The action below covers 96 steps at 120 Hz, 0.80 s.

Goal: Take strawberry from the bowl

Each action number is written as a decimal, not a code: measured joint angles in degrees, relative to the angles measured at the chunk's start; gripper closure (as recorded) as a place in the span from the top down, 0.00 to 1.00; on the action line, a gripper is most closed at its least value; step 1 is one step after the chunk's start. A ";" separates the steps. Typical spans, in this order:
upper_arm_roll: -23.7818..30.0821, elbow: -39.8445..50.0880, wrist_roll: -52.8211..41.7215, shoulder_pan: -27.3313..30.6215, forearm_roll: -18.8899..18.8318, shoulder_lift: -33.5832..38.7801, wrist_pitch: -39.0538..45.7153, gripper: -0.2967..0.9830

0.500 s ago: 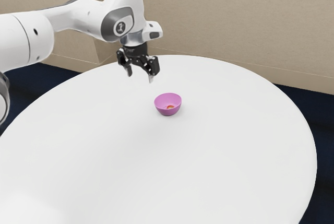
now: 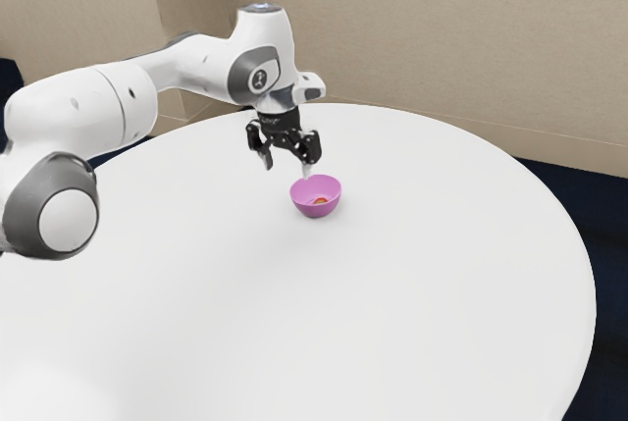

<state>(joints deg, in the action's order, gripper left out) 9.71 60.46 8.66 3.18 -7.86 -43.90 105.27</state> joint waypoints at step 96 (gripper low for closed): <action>0.18 -11.95 -0.12 0.14 0.08 -17.74 17.71 0.56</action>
<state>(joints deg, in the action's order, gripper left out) 9.89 48.51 8.54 3.32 -7.78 -61.64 122.98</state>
